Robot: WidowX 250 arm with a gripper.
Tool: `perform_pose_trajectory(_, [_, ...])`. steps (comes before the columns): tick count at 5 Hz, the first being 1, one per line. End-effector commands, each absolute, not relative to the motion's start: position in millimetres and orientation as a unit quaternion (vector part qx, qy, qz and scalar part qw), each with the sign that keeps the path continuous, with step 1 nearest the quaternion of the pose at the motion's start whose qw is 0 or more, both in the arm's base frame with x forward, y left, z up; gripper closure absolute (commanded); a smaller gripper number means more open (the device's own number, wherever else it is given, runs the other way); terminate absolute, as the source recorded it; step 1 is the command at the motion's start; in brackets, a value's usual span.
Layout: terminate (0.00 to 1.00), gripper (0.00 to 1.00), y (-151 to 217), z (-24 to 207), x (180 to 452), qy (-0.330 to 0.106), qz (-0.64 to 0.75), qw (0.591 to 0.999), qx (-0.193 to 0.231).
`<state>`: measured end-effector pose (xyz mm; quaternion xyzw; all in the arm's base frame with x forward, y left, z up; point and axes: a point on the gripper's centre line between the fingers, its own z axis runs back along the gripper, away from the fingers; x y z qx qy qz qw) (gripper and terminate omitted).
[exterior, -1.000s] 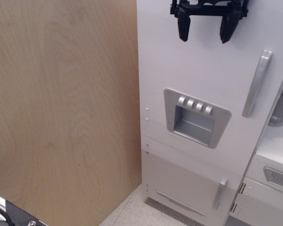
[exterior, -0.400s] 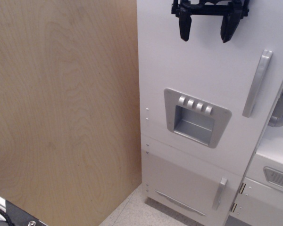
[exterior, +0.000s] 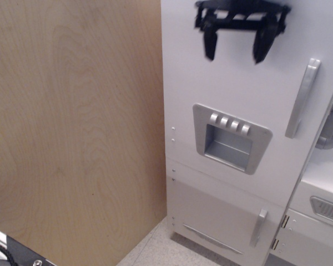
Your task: Close fridge
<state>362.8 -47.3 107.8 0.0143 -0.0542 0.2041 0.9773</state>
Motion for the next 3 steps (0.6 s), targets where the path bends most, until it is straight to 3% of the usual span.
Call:
perform_pose_trajectory(1, [0.00,0.00,-47.1,141.2,306.8,-0.085,0.164,0.983,0.003])
perform_pose_trajectory(2, [0.00,0.00,-47.1,141.2,306.8,-0.085,0.164,0.983,0.003])
perform_pose_trajectory(3, [1.00,0.00,-47.1,141.2,306.8,-0.085,0.164,0.983,0.003])
